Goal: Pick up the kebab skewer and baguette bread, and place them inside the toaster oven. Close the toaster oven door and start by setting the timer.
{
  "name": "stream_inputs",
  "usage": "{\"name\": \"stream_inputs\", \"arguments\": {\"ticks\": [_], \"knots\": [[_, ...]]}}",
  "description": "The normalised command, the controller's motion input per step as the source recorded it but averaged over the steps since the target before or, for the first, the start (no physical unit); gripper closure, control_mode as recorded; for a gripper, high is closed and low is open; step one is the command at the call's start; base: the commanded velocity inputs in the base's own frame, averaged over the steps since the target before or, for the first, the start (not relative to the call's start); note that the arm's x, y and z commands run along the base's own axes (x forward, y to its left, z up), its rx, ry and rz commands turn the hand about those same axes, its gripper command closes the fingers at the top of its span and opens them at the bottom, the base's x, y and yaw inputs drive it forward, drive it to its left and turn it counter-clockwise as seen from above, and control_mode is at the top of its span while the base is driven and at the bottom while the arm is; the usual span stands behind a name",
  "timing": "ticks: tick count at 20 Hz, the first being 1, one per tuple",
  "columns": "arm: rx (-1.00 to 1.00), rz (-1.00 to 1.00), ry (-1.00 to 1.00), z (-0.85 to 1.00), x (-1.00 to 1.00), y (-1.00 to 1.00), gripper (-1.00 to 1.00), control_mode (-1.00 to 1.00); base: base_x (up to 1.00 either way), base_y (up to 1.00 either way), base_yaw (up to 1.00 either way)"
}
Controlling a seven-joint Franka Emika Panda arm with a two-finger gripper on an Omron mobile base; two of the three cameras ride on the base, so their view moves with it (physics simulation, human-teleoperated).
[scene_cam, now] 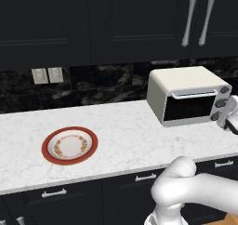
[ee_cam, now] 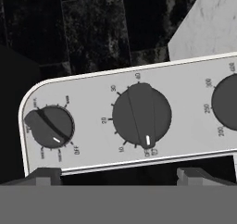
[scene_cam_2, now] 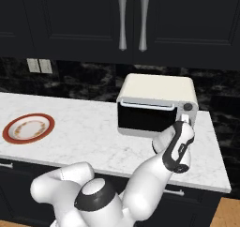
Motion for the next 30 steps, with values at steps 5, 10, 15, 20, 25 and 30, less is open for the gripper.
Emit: {"name": "stream_inputs", "arguments": {"ticks": [5,10,15,20,25,30], "knots": [[0.0,0.0,0.0,0.0,0.2,-0.1,-1.0,-1.0,0.0,0.0,0.0],[0.0,0.0,0.0,-0.05,0.06,-0.21,-1.0,-1.0,0.0,0.0,0.0],[0.0,0.0,0.0,-0.16,0.01,-0.13,-1.0,-1.0,0.0,0.0,0.0],[0.0,0.0,0.0,-0.09,0.03,0.0,-1.0,-1.0,0.0,0.0,0.0],[0.0,0.0,0.0,-0.02,0.08,-0.01,-1.0,-1.0,0.0,0.0,0.0],[0.0,0.0,0.0,-0.05,0.07,-0.04,-1.0,-1.0,0.0,0.0,0.0]]}}
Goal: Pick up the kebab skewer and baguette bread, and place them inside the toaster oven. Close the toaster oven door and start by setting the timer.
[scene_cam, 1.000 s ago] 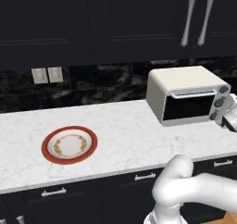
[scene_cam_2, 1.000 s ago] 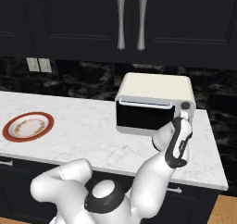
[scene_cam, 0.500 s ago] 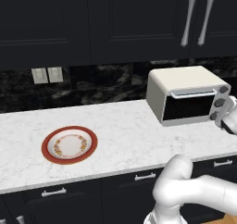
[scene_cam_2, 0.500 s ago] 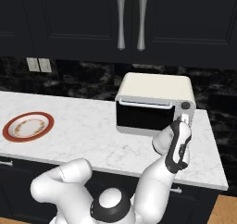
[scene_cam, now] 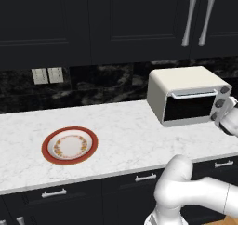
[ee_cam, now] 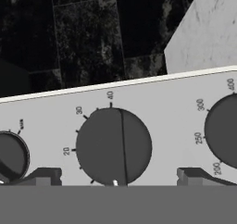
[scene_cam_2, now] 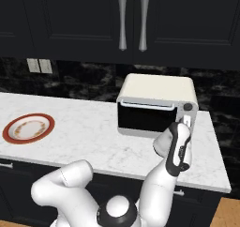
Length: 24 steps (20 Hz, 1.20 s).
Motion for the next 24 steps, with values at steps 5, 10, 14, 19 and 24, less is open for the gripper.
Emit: {"name": "stream_inputs", "arguments": {"ticks": [5,10,14,19,24], "knots": [[0.0,0.0,0.0,-0.07,0.02,-0.05,-1.0,-1.0,0.0,0.0,0.0],[0.0,0.0,0.0,0.0,0.07,-0.08,-1.0,-1.0,0.0,0.0,0.0],[0.0,0.0,0.0,0.0,0.21,-0.09,-1.0,-1.0,0.0,0.0,0.0],[0.0,0.0,0.0,0.0,0.18,-0.07,-1.0,-1.0,0.0,0.0,0.0],[0.0,0.0,0.0,0.0,0.01,-0.04,-1.0,-1.0,0.0,0.0,0.0]]}}
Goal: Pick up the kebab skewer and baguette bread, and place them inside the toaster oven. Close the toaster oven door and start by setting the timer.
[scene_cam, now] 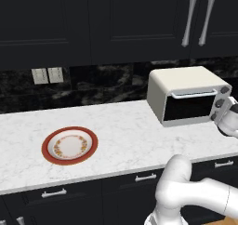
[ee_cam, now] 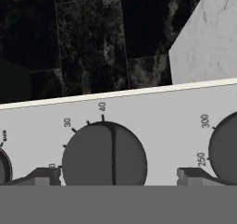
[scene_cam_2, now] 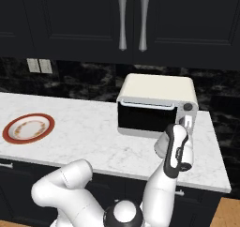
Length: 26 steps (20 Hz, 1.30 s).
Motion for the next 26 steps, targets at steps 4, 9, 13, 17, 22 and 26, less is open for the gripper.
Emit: {"name": "stream_inputs", "arguments": {"ticks": [4,9,13,17,22,26], "knots": [[0.0,0.0,0.0,0.0,0.0,-0.01,-1.0,-1.0,0.0,0.0,0.0],[0.0,0.0,0.0,0.02,0.0,0.0,1.0,-1.0,0.0,0.0,0.0],[0.0,0.0,0.0,0.06,0.0,0.0,1.0,-1.0,0.0,0.0,0.0],[0.0,-0.01,0.0,0.07,-0.01,0.0,1.0,-1.0,0.0,0.0,0.0],[0.02,-0.04,0.01,0.08,-0.01,0.0,1.0,-1.0,0.0,0.0,0.0],[0.15,-0.07,0.09,0.08,-0.01,0.0,1.0,-1.0,0.0,0.0,0.0]]}}
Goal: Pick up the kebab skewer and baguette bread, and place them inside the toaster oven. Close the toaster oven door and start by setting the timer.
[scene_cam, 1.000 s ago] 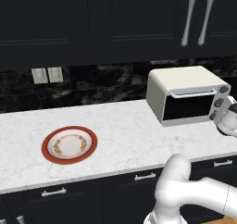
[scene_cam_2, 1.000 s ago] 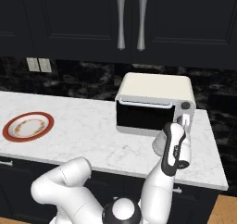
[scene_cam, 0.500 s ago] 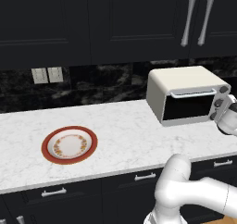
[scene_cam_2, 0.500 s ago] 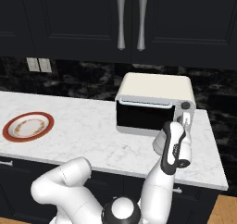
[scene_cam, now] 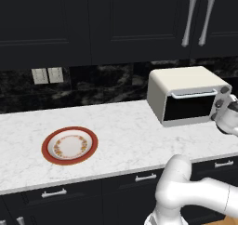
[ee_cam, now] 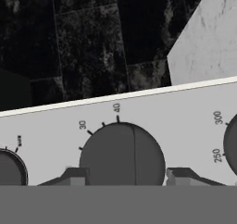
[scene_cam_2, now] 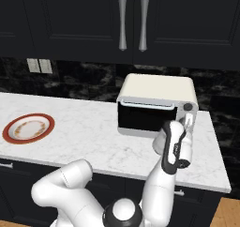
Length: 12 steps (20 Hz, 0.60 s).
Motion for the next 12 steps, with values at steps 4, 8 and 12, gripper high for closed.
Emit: {"name": "stream_inputs", "arguments": {"ticks": [4,8,12], "knots": [[0.23,-0.07,0.11,0.09,-0.02,0.0,1.0,-1.0,0.0,0.0,0.0],[0.3,-0.04,0.14,0.02,-0.05,0.0,1.0,-1.0,0.0,0.0,0.0],[0.36,-0.02,0.09,0.0,-0.08,0.0,1.0,-1.0,0.0,0.0,0.0]]}}
